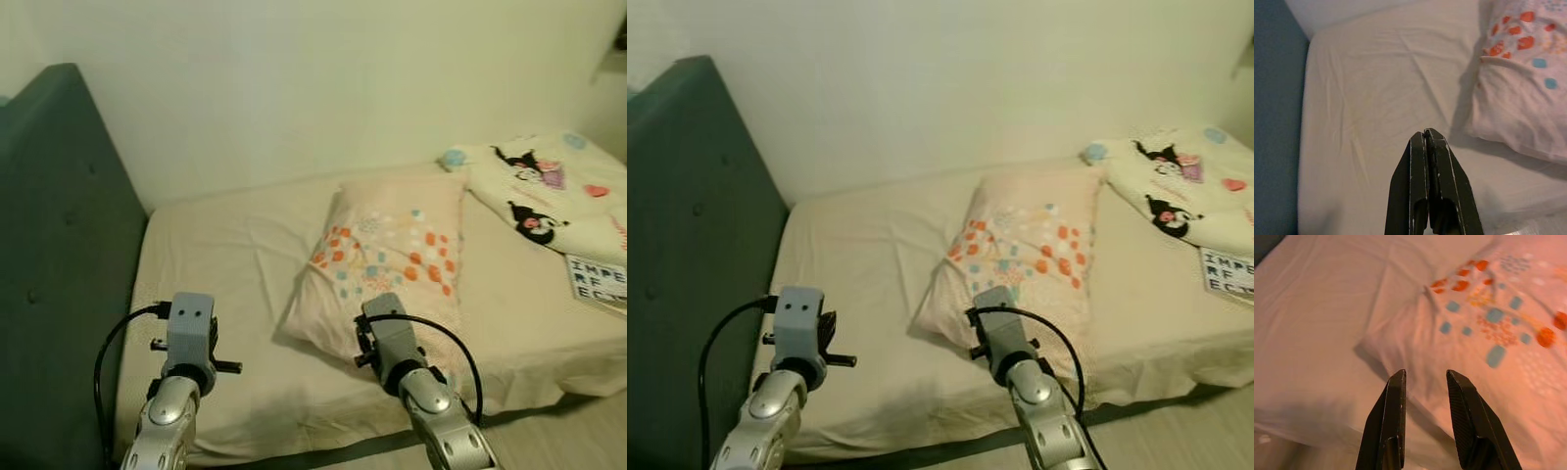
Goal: Clean up the room
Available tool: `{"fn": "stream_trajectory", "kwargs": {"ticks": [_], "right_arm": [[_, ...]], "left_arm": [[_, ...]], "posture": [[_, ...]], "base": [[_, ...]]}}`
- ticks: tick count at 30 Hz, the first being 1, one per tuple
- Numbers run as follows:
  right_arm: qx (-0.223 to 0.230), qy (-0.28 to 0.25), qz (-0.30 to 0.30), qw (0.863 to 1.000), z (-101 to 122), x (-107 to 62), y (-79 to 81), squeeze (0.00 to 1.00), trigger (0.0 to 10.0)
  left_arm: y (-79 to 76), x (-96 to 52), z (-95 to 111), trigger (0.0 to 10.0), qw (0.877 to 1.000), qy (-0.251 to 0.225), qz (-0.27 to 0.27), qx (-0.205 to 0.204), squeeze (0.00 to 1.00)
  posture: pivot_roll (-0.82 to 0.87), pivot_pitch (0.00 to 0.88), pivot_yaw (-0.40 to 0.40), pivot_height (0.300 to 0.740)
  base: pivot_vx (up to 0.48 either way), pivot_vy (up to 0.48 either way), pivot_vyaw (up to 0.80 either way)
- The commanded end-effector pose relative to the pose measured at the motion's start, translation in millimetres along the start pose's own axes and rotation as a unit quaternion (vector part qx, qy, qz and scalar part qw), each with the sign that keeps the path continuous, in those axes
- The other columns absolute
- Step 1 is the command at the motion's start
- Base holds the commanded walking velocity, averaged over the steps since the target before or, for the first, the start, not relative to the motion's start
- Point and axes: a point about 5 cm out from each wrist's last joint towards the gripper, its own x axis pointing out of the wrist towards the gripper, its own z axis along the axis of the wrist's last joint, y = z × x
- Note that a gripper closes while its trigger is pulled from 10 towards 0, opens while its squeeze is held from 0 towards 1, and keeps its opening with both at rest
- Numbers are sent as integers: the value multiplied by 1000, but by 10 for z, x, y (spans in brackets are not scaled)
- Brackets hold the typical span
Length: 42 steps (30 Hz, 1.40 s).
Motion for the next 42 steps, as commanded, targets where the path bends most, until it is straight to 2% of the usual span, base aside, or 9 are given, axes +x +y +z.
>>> {"fn": "stream_trajectory", "kwargs": {"ticks": [1, 18, 24, 27, 30, 42], "right_arm": [[-2, -3, 8, 1000, -1, 1, 53, 0, 10000], [2, -6, -6, 1000, 12, -8, 10, 0, 10000], [0, -8, -18, 1000, 19, 2, -20, 0, 10000], [0, -15, -24, 1000, 32, 6, -29, 0, 10000], [20, -11, -34, 999, 24, 6, -58, 0, 10000], [23, -10, -38, 999, 3, -18, -60, 0, 10000]], "left_arm": [[31, 5, -34, 10000, 1000, 9, 6, 7, 0], [-2, 40, -36, 10000, 1000, 14, -6, 11, 0], [-32, 53, -51, 10000, 999, 22, -17, 27, 0], [-25, 52, -50, 10000, 999, 21, -15, 26, 0], [-34, 53, -60, 10000, 999, 25, -20, 34, 0], [-81, 72, -45, 10000, 997, 26, -41, 60, 0]], "posture": [[-92, 89, 22, 708], [-101, 92, 39, 708], [-101, 93, 42, 708], [-101, 93, 42, 708], [-101, 93, 42, 708], [-104, 101, 51, 708]], "base": [[0, 0, 800], [0, 0, 800], [0, 0, 710], [0, 0, 0], [0, 0, 0], [0, 0, 0]]}}
